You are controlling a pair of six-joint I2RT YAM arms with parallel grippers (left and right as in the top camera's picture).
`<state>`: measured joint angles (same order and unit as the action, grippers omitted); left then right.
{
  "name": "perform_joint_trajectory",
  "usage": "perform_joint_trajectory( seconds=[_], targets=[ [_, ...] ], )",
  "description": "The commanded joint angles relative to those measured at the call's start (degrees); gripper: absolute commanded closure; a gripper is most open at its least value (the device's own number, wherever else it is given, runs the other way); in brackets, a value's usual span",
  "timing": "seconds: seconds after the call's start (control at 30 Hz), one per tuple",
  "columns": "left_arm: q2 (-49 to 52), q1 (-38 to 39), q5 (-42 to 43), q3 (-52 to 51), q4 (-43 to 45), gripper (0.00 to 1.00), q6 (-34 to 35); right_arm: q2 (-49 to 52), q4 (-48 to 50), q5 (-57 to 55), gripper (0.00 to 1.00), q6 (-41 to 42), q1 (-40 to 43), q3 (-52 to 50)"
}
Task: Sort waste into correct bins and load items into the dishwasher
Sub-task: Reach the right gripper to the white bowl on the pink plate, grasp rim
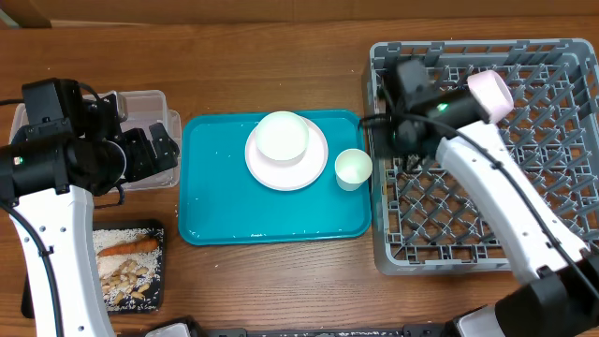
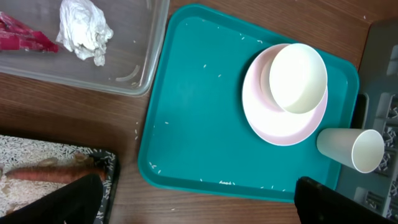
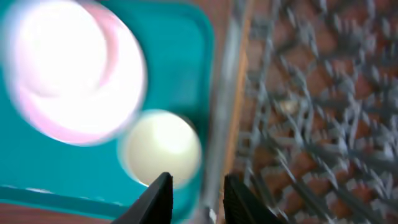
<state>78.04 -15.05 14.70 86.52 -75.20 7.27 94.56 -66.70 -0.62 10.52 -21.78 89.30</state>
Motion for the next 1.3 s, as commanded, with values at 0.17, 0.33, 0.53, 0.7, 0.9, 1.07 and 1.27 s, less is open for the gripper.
perform_joint_trajectory(
  seconds=[0.17,0.33,0.53,0.7,0.9,1.07,1.27],
  targets=[
    [-0.04,-0.31,-0.28,1.03,0.11,0.0,-0.87,-0.39,9.22,10.8,0.64,5.81,-5.03,4.7],
    [-0.04,-0.31,-0.28,1.03,0.11,0.0,-0.87,3.93,17.29,10.05,0.6,6.05,-11.8,4.63],
    [-0.04,-0.31,-0.28,1.03,0.11,0.0,-0.87,11.45,25.62,2.19,0.56,6.03,-18.64,4.63],
    [-0.04,-0.31,-0.28,1.03,0.11,0.0,-0.87,17.97,31.65,-5.42,0.52,6.01,-21.73,4.63],
    [-0.04,-0.31,-0.28,1.03,0.11,0.0,-0.87,24.22,35.19,-5.77,0.51,6.03,-21.99,4.63],
    [-0.04,-0.31,-0.28,1.03,0.11,0.0,-0.87,26.75,35.15,-3.56,0.51,6.05,-22.27,4.63],
    [-0.04,-0.31,-0.28,1.03,0.11,0.0,-0.87,28.0,35.04,-2.19,0.52,6.32,-22.97,4.63]
  ],
)
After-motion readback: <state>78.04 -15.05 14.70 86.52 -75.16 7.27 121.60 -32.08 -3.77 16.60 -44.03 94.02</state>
